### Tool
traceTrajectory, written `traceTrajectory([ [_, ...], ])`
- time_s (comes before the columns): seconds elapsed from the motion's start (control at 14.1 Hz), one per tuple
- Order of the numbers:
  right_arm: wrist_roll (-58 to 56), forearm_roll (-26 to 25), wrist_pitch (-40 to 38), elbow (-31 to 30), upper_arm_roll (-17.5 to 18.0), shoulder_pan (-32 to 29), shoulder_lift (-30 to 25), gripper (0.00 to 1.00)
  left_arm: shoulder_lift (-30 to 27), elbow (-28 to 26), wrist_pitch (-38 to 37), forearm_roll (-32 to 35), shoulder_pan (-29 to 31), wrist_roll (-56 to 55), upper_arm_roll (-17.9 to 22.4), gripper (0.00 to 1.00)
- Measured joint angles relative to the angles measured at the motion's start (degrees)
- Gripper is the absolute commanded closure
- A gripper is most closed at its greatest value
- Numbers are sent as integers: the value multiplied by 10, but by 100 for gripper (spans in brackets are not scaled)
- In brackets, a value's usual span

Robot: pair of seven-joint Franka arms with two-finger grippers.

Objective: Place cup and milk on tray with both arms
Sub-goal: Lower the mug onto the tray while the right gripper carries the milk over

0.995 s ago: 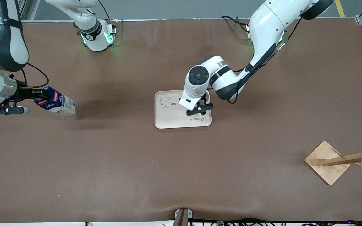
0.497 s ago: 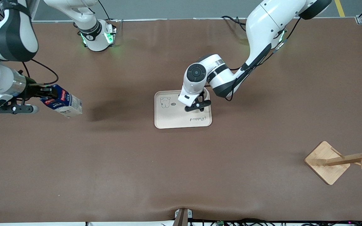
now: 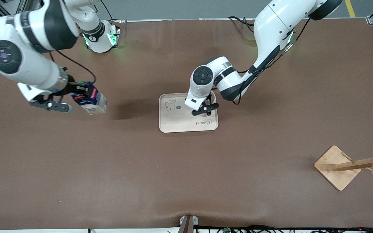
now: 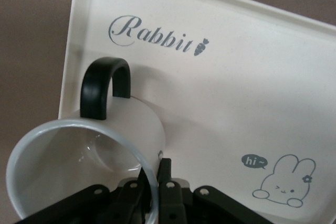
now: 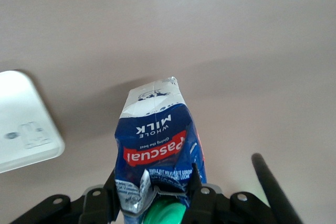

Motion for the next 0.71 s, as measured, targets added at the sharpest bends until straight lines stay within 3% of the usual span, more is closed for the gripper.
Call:
traceTrajectory([
  [0.07,26,23,0,2,0,13,5,100,0,1,2,0,1,-1,0,4],
  [0.14,43,42,0,5,0,23,13,100,0,2,2,0,1,-2,0,0],
  [0.71,131,74,68,33,0,91,77,100,-26,41,-15,1,4,-2,0,0],
])
